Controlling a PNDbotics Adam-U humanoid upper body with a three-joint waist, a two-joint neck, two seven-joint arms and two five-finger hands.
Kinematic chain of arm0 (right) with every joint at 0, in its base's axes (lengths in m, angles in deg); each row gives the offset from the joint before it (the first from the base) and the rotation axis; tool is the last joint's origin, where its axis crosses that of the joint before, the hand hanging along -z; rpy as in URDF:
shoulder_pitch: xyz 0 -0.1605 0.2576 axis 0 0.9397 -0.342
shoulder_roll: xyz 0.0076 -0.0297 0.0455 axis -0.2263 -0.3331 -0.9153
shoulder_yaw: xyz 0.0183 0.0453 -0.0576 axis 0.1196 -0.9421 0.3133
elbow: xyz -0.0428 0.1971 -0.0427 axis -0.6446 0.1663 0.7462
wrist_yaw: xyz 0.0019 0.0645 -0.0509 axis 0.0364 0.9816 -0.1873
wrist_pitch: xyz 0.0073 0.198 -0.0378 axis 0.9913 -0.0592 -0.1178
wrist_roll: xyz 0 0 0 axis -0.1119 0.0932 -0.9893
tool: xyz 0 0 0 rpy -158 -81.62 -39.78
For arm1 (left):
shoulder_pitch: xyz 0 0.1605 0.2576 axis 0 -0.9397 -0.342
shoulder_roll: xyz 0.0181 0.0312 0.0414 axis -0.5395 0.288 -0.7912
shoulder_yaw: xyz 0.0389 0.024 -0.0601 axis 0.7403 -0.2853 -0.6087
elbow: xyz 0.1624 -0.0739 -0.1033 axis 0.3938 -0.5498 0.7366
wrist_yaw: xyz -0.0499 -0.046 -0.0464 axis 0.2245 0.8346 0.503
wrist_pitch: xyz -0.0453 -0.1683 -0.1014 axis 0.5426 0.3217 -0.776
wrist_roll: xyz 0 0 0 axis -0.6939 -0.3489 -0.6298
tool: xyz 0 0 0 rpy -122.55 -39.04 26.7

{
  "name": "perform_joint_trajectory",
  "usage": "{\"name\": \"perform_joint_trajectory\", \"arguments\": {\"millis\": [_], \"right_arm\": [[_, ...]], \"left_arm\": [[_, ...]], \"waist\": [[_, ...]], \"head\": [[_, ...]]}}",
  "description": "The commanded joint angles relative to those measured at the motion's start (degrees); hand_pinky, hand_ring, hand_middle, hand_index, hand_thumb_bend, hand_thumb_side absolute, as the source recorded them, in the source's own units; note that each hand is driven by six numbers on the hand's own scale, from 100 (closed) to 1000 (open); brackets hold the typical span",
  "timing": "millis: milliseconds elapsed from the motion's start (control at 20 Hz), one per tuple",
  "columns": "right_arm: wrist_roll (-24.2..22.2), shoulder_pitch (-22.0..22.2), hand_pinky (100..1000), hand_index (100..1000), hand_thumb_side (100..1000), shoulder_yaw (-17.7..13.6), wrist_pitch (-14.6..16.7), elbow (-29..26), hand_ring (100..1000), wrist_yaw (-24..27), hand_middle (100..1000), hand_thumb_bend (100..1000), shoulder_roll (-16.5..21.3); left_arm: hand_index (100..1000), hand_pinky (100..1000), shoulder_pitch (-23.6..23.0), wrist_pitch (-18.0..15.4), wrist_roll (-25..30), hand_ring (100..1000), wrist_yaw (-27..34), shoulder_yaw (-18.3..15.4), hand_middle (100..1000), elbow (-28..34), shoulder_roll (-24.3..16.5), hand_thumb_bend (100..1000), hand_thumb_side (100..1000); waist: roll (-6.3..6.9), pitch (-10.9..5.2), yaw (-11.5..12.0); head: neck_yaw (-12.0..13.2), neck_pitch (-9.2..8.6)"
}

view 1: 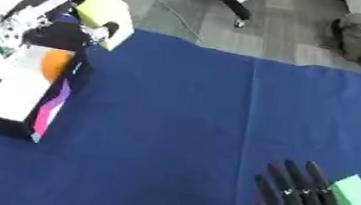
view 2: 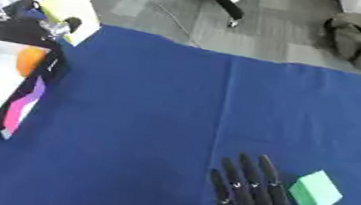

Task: Pick up the objects with one hand, pass them to the other hand, and then place them into the box on the other side of the table.

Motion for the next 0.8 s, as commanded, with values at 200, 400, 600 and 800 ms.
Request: {"name": "perform_joint_trajectory", "arguments": {"millis": [200,400,600,800], "right_arm": [[9.8,0.1,927,834,124,-0.4,-11.0,-1.2,862,-0.7,811,498,1.4],[9.7,0.4,924,824,125,-0.4,-11.5,-1.2,856,-0.8,805,496,1.3],[9.6,0.9,918,821,129,-0.3,-12.2,-1.2,851,-1.0,802,501,1.0],[9.7,1.4,916,818,128,-0.3,-12.8,-1.2,850,-1.1,800,499,0.5]], "left_arm": [[268,793,-0.4,-1.1,-1.0,980,-2.1,-2.1,100,-0.9,-3.7,100,221],[269,806,-1.6,-0.9,-1.8,981,-2.4,-3.1,100,-1.4,-5.2,100,215],[272,806,-3.0,-0.8,-2.9,981,-2.9,-4.2,100,-1.7,-6.9,100,208],[280,803,-3.9,-0.9,-3.7,985,-4.2,-4.8,100,-2.1,-8.0,100,191]], "waist": [[-0.02,-0.94,0.0],[-0.17,-0.88,0.1],[-0.57,-0.87,0.2],[-1.19,-0.89,0.2]], "head": [[1.2,0.81],[2.6,1.67],[4.0,2.24],[5.6,2.58]]}}
